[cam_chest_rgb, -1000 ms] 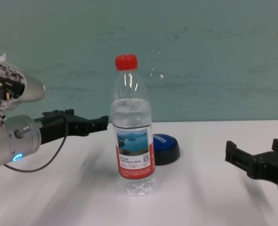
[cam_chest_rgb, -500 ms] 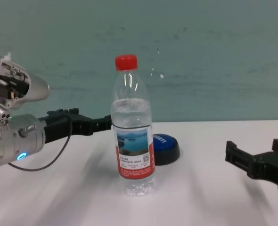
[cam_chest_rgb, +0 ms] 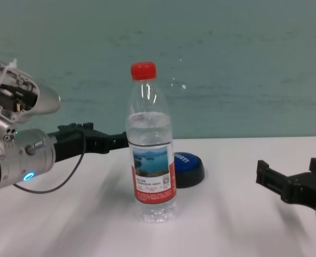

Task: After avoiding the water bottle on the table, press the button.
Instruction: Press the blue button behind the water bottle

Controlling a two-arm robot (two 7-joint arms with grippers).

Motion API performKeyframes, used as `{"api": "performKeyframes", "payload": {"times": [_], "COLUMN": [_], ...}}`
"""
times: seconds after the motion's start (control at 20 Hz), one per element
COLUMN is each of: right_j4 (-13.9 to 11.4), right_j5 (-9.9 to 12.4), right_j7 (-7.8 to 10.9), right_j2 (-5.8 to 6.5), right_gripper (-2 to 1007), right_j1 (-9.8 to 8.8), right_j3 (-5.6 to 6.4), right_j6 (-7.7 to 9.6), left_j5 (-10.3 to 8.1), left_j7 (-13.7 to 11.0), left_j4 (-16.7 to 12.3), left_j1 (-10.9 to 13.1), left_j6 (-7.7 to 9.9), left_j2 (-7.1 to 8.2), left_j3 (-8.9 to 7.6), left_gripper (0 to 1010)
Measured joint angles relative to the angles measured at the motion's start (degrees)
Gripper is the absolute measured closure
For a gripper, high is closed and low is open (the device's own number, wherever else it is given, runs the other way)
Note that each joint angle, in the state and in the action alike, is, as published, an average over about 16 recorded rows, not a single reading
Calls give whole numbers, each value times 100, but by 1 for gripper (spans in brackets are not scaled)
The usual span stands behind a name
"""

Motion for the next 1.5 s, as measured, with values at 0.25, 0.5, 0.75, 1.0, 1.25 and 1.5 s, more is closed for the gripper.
{"api": "performKeyframes", "payload": {"times": [0.25,0.5,0.75,1.0,1.25,1.5], "right_j4": [0,0,0,0,0,0], "right_j5": [0,0,0,0,0,0], "right_j7": [0,0,0,0,0,0], "right_j2": [0,0,0,0,0,0], "right_gripper": [2,2,2,2,2,2], "right_j1": [0,0,0,0,0,0], "right_j3": [0,0,0,0,0,0], "right_j6": [0,0,0,0,0,0], "left_j5": [-2,-5,-15,-33,-53,-67], "left_j7": [-6,-7,3,18,36,42], "left_j4": [28,40,12,-53,-132,-182], "left_j1": [-25,-38,-21,28,92,136], "left_j6": [-7,-10,2,23,44,56], "left_j2": [-11,-21,-16,8,40,64], "left_j3": [32,54,54,29,-8,-36], "left_gripper": [6,6,6,6,6,6]}}
